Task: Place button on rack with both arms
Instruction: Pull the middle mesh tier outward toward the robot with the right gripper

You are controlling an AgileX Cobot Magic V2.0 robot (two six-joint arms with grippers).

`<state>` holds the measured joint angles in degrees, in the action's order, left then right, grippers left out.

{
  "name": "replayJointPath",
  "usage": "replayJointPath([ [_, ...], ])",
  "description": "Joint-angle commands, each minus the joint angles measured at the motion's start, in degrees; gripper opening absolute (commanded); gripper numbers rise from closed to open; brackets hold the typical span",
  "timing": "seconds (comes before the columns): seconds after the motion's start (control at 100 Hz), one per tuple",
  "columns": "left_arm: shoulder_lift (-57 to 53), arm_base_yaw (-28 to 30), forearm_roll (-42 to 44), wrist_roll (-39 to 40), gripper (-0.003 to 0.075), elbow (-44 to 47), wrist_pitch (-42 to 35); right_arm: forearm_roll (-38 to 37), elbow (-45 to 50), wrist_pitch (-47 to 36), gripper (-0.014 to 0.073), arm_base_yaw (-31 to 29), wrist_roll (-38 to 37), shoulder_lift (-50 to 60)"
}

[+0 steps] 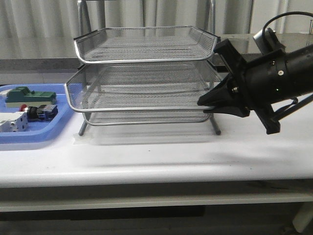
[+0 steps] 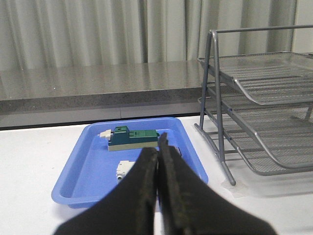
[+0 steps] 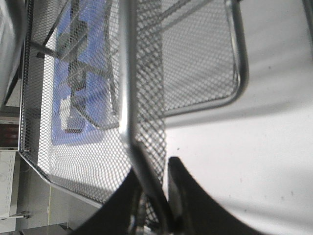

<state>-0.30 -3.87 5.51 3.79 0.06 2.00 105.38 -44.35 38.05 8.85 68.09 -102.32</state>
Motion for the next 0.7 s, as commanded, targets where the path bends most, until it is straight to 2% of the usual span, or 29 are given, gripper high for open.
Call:
replayJointPath([
  [0.0, -1.98, 0.04, -0.52, 0.54, 0.0004, 2.66, -4.66, 0.01, 3.62, -0.22, -0.0017, 0.18, 3.28, 3.60],
  [0.25, -1.98, 0.04, -0.52, 0.54, 0.0004, 2.66, -4.66, 0.26, 10.80, -0.19, -0.0017, 0.18, 5.55, 9.09],
  [0.46, -1.98, 0.04, -0.52, 0.54, 0.0004, 2.66, -4.66, 1.42, 11.34, -1.30, -0.0006, 0.18, 5.74, 10.24],
  [0.55, -1.98, 0.04, -0.52, 0.54, 0.0004, 2.66, -4.66, 2.08, 11.34, -1.50, 0.0076, 0.18, 5.78, 10.24],
  [0.69, -1.98, 0.04, -0.52, 0.54, 0.0004, 2.66, -4.66, 2.40, 11.34, -1.39, 0.0320, 0.18, 6.04, 10.24],
])
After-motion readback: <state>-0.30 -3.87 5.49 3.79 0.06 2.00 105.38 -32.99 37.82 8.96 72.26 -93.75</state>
